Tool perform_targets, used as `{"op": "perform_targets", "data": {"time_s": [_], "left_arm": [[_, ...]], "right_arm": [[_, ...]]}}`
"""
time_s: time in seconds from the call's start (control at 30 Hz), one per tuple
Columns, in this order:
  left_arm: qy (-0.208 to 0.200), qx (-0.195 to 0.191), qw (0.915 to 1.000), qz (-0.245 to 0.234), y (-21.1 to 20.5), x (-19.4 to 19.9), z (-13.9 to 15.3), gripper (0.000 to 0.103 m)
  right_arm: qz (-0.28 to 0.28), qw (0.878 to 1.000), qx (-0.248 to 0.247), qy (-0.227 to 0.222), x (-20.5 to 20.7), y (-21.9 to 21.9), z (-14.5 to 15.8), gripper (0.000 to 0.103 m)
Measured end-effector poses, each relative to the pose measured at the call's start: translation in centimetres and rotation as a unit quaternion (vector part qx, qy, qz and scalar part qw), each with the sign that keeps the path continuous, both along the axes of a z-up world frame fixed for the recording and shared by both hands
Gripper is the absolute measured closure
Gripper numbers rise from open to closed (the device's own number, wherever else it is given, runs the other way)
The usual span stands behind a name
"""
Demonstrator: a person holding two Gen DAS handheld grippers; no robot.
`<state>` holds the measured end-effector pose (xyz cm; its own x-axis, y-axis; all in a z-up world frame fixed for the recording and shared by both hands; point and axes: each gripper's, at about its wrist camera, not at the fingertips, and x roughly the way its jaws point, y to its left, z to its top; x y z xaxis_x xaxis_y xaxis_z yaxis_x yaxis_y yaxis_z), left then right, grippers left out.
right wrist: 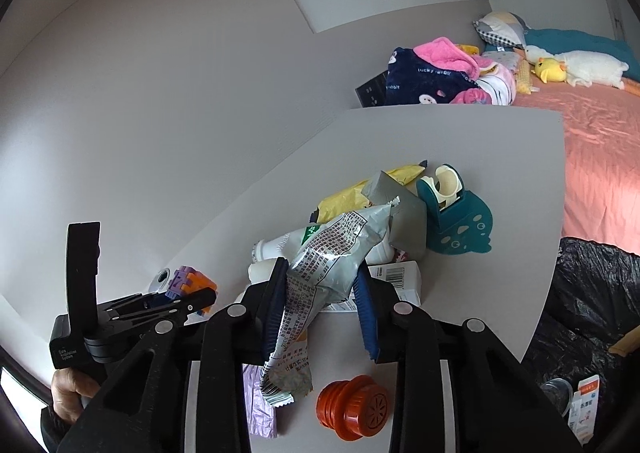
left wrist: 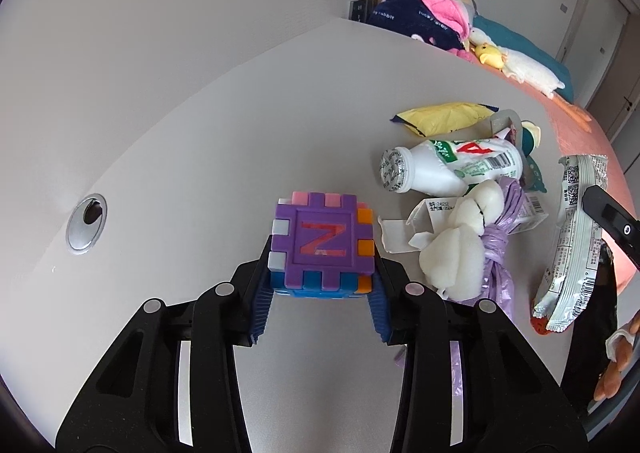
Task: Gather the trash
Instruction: 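Carry the cube and wrapper over the black trash bag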
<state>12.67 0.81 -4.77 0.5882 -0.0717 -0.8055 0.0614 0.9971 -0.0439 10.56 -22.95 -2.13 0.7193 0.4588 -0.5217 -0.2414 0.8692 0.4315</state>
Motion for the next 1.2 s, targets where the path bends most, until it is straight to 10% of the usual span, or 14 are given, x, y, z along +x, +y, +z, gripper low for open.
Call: {"op": "perform_targets", "data": {"time_s": [1.2], "left_arm": [[-0.031,-0.021,0.9914,-0.126,-14.7,-5.5,3.4,0.063]], "right_arm": [[-0.103,0.994,-0.015,-0.027,-9.4,-12.6,2.2,0.069]]}}
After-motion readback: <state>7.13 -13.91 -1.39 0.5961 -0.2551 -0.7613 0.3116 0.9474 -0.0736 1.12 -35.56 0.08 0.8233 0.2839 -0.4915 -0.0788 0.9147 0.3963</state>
